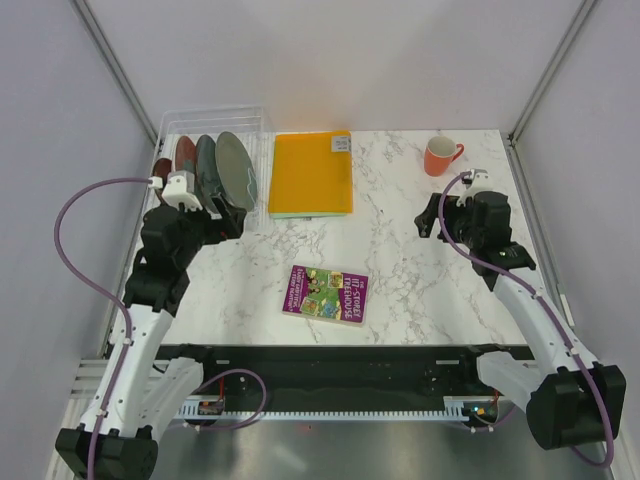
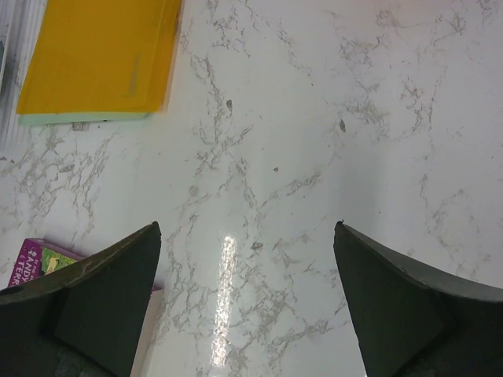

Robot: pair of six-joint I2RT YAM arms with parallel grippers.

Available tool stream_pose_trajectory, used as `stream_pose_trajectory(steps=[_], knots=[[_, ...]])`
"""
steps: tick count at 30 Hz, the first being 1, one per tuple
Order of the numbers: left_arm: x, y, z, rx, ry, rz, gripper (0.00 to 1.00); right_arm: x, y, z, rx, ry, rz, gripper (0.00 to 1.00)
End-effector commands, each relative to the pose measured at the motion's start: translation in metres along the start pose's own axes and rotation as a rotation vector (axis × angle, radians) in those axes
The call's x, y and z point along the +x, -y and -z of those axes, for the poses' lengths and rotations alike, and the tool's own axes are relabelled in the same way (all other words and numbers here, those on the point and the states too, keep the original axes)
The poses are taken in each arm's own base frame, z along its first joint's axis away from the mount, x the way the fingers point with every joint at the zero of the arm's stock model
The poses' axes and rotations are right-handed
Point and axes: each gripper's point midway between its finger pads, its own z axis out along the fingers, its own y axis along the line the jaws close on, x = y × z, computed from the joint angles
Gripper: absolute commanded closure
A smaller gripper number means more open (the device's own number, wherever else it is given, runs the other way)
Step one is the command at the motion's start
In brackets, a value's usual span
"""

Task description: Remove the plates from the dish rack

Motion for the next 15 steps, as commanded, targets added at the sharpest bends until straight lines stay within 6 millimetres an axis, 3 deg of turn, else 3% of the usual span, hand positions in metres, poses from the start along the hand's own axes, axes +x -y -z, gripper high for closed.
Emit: stream_pose_trajectory(steps=[1, 4, 7, 10, 11, 15], knots=[[-0.045, 0.006, 0.01, -0.021, 0.107, 0.014, 0.0, -0.014, -0.004, 0.001, -0.006, 0.023, 0.033, 0.02], [-0.057, 0.01, 0.009, -0.011, 0.131, -0.006, 0.0, -0.013, -0.002, 0.001, 0.006, 0.026, 0.019, 0.02], [-0.072, -0.002, 0.005, -0.097, 0.173, 0.066, 0.0, -0.014, 0.009, -0.006, 0.086, 0.014, -0.065, 0.02], [-0.074, 0.004, -0.02, -0.064, 0.111, 0.041, 0.0, -0.015, 0.01, -0.011, 0.094, 0.004, -0.07, 0.02], [-0.064, 0.006, -0.038, -0.043, 0.05, 0.009, 0.01, -0.015, 0.011, -0.012, 0.096, 0.002, -0.073, 0.02], [-0.078, 0.005, -0.068, -0.038, 0.087, -0.03, 0.1, -0.016, 0.001, -0.015, 0.042, -0.02, -0.047, 0.02]])
